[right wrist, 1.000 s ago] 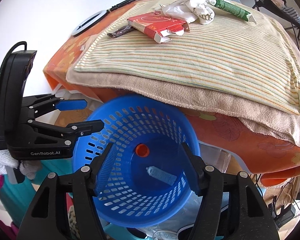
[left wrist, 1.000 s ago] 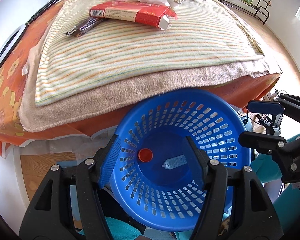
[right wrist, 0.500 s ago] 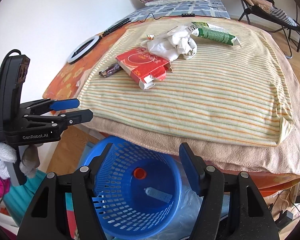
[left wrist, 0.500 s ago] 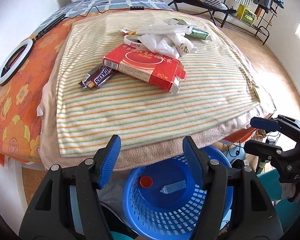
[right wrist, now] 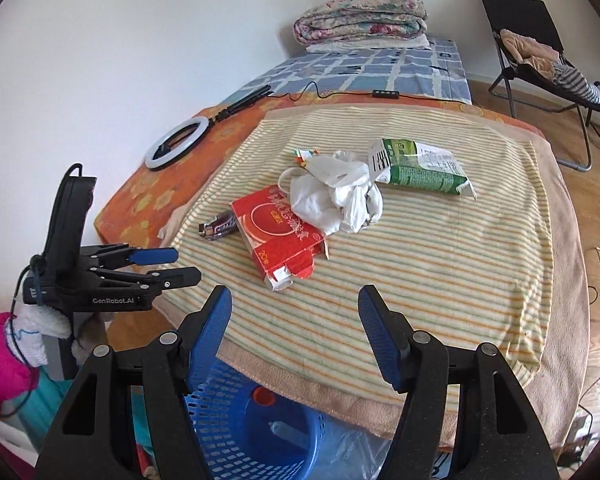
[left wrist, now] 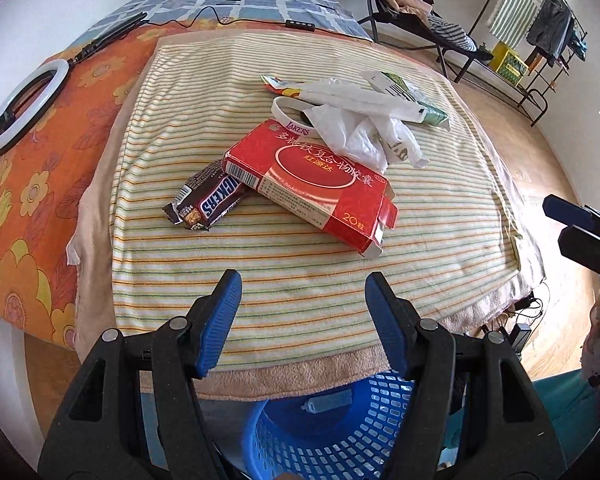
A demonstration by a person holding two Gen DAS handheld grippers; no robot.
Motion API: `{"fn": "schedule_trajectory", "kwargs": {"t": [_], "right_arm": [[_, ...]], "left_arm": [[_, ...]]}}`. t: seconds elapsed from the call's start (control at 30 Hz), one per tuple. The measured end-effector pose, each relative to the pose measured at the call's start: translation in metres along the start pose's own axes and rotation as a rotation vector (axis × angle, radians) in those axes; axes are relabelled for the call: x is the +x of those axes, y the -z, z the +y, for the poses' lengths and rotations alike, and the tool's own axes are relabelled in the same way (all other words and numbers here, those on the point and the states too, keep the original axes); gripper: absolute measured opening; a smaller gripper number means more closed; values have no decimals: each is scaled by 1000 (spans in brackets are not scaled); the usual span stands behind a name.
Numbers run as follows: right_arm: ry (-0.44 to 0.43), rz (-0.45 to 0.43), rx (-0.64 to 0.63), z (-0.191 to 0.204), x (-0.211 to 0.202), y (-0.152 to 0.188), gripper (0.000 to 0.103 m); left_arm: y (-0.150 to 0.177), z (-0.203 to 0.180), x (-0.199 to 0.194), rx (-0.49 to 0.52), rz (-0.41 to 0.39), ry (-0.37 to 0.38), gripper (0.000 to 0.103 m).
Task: Collect trash
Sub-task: 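Move both tools back over the bed toward the red box and paper strip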
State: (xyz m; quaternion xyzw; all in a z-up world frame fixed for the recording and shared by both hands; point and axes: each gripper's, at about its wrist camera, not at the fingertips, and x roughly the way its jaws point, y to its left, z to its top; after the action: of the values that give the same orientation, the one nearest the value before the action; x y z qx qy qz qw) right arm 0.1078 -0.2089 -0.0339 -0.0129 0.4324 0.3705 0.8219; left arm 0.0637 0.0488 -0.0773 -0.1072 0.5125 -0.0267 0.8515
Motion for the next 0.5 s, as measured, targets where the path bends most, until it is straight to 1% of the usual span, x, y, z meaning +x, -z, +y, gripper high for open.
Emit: {"fn": "schedule_trajectory", "kwargs": {"t": [0.1,0.2,0.37,0.5], "right_arm": [[2,-8,-39,-1,3,-24,65],[-15,-3,-55,-4,10,-46,65],[-23,0,-86,-5,26,-76,65],[-56,20,-100,-5,45,-99,65]], "left_arm": [[-11,4,7,-28,3,8,66],[-21,5,17,-42,11,19,66],[-35,19,40,-162,54,91,66],[-39,23,54,-207,77,125,66]]}}
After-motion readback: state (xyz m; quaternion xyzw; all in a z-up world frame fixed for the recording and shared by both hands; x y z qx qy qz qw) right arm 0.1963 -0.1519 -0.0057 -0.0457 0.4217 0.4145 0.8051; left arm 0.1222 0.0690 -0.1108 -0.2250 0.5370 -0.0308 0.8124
